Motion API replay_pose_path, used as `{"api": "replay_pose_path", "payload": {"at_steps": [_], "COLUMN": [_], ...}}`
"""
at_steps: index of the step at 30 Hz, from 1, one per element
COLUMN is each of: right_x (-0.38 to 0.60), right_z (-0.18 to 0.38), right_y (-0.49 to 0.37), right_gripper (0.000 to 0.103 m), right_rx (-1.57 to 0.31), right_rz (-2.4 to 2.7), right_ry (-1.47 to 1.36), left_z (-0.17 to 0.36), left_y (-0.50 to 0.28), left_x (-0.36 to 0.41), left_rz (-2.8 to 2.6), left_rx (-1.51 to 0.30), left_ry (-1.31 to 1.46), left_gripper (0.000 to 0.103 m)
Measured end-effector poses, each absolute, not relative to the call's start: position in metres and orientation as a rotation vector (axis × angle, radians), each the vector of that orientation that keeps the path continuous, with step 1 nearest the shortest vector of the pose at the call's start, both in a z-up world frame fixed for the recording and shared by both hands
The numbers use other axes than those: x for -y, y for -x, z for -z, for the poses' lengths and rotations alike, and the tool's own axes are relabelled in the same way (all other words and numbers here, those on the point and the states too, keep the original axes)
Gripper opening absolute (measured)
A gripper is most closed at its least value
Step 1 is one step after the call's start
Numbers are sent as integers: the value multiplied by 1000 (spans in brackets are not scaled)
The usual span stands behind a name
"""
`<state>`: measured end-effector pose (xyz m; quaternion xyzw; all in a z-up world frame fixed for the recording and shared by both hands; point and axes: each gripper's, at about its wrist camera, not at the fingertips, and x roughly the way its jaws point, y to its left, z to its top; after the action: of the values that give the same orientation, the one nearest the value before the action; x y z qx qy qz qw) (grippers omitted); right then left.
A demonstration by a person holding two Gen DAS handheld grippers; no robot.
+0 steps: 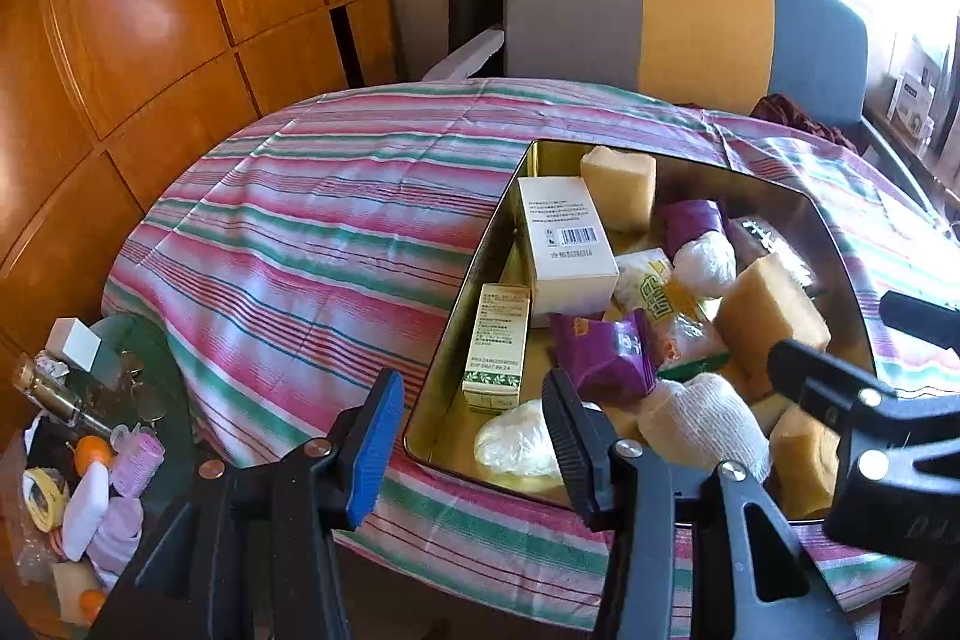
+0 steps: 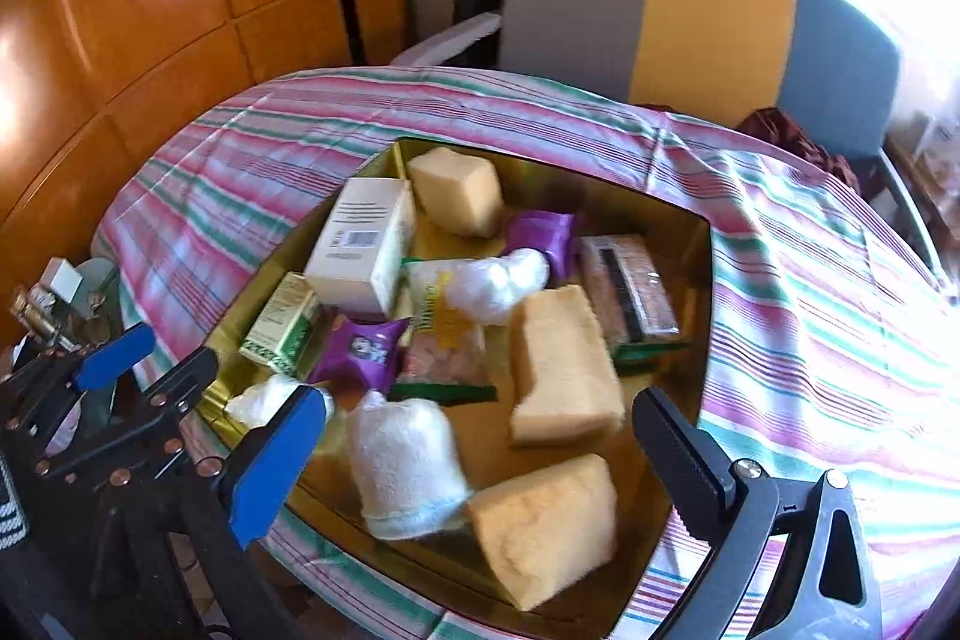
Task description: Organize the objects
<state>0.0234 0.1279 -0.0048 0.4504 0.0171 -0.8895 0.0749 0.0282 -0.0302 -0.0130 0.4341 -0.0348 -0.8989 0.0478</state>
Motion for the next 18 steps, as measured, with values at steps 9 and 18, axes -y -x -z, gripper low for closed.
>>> {"api": "replay_pose_path", "payload": {"at_steps": [9, 18], "right_x": [-137, -139], "right_z": [0, -3], "right_y": [-22, -23], "right_gripper": [103, 103], "right_rx": [-31, 12], "right_rz": [2764, 2818], "right_ry": [-1402, -1466], "left_z": [11, 6], "left_y": [-23, -15], "left_x": [26, 24], "left_rz": [2699, 2679], "left_rx": [117, 145], "left_ry": [-1386, -1375], "left_gripper": [48, 48]}}
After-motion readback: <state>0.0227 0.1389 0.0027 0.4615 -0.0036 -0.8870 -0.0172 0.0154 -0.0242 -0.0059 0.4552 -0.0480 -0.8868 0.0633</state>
